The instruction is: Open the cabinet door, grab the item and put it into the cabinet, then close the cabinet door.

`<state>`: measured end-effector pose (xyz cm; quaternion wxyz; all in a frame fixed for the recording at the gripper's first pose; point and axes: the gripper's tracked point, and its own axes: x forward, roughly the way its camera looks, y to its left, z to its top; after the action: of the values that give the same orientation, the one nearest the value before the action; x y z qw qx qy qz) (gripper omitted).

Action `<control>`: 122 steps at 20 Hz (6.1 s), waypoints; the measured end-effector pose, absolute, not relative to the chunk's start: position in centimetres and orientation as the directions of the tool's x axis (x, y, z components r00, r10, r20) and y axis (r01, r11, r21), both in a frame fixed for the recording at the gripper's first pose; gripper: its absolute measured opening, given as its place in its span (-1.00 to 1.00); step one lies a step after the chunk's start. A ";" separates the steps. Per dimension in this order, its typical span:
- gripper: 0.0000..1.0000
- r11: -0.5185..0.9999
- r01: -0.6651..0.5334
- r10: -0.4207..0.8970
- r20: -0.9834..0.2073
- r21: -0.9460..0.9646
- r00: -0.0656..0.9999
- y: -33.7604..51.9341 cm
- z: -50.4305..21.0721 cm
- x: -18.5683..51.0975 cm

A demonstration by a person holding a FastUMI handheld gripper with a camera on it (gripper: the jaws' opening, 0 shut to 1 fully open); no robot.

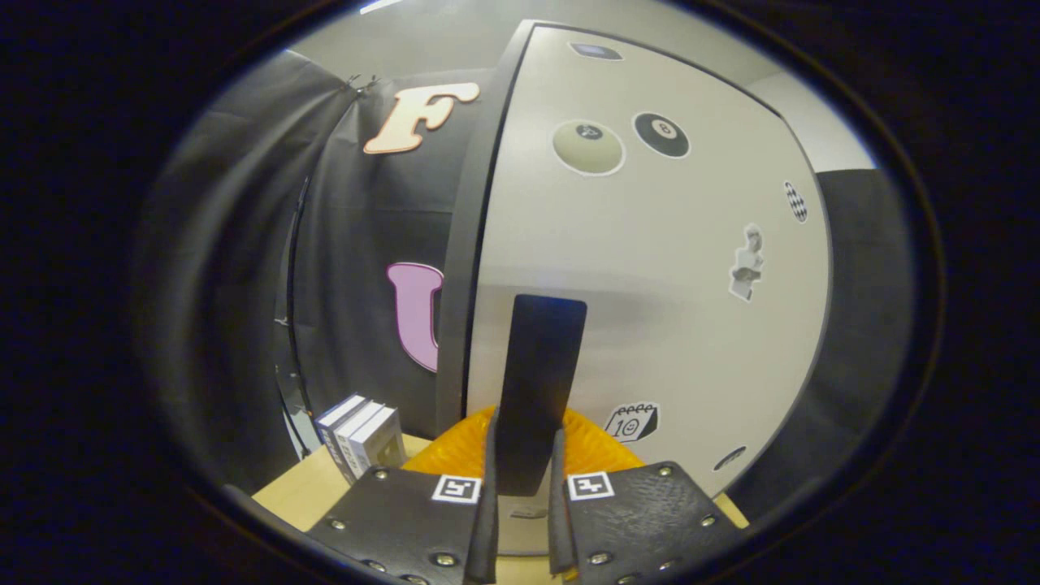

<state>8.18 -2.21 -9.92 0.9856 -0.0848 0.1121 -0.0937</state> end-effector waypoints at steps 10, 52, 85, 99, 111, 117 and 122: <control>-0.71 0.975 0.119 -0.158 -0.206 -0.189 0.966 -2.3 -9.7 7.4; -0.72 0.999 -0.009 -0.003 -0.328 -0.036 0.945 -8.1 -7.4 -7.0; -0.98 0.930 0.354 -0.366 -0.358 -0.102 0.859 -15.5 -6.7 -11.5; -0.98 0.825 0.557 -0.558 -0.305 -0.097 0.772 -18.5 -5.4 -14.7; -0.98 0.945 0.316 -0.327 -0.219 -0.084 0.919 -11.3 -4.6 -9.3; -0.98 0.982 0.141 -0.168 -0.251 -0.122 0.953 -6.7 -6.3 -6.3; -0.98 0.997 0.019 -0.043 -0.307 -0.080 0.951 -3.5 -9.7 -4.1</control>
<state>-4.06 -3.49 -9.69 0.9868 -0.0379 0.1564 -0.0157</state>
